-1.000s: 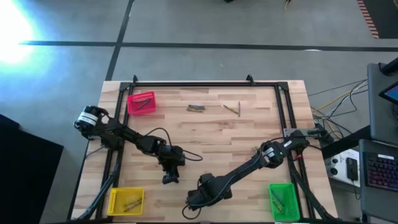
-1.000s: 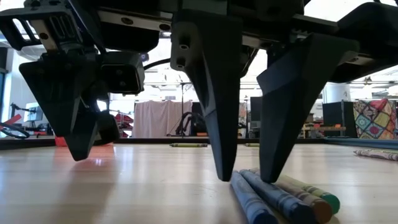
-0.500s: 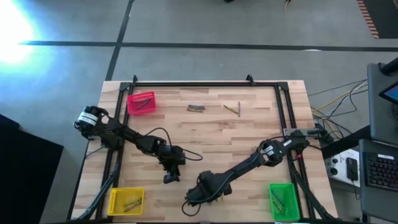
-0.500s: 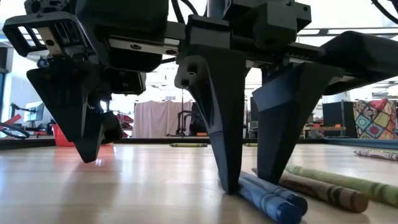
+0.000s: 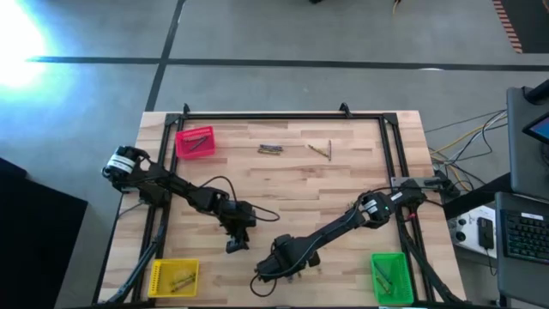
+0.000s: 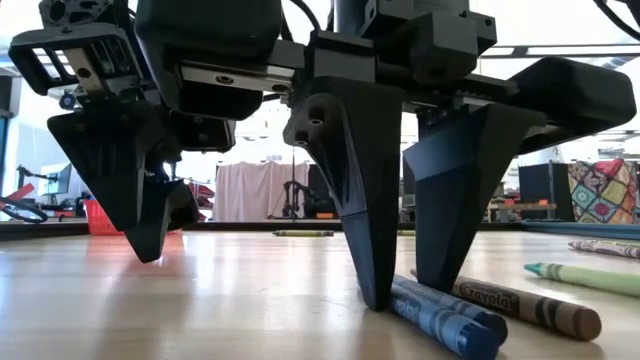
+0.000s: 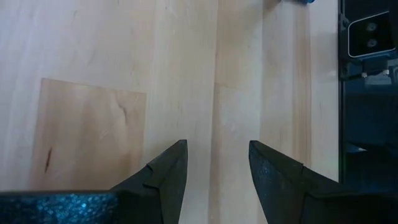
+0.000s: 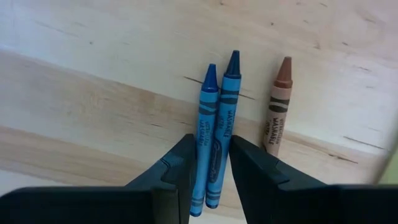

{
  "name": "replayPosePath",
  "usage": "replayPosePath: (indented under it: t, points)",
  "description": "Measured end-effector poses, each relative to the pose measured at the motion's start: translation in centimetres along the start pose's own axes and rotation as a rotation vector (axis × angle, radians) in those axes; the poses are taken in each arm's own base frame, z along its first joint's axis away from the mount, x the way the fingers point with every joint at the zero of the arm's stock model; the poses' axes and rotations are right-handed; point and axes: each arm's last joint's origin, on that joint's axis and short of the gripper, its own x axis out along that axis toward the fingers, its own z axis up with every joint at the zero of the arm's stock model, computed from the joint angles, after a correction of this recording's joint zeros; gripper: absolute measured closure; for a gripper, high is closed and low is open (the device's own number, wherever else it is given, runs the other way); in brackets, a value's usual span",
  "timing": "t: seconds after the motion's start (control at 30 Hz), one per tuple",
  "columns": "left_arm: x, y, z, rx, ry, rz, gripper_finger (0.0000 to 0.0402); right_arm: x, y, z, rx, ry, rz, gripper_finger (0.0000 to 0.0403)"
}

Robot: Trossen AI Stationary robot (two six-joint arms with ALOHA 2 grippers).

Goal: Sort crayons
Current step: Put the blue crayon into the yellow bin

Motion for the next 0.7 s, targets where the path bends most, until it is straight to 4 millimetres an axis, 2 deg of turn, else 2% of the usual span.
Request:
replayPosePath:
  t: [0.37,0.47,0.7]
  points:
    - [-0.1,0.0,0.0,0.003,-0.003,0.003,0.0247,0.0,0.1,0.3,-0.038,0.010,0.002,0.0307]
    - [-0.6,-0.4,0.4,0.003,-0.056,0.017,0.0247,0.0,0.1,0.3,-0.069,0.019,0.004,0.0310]
    - [-3.0,-1.4,1.3,0.044,-0.211,0.090,0.0247,-0.2,0.1,0.7,-0.080,-0.015,0.006,0.0364]
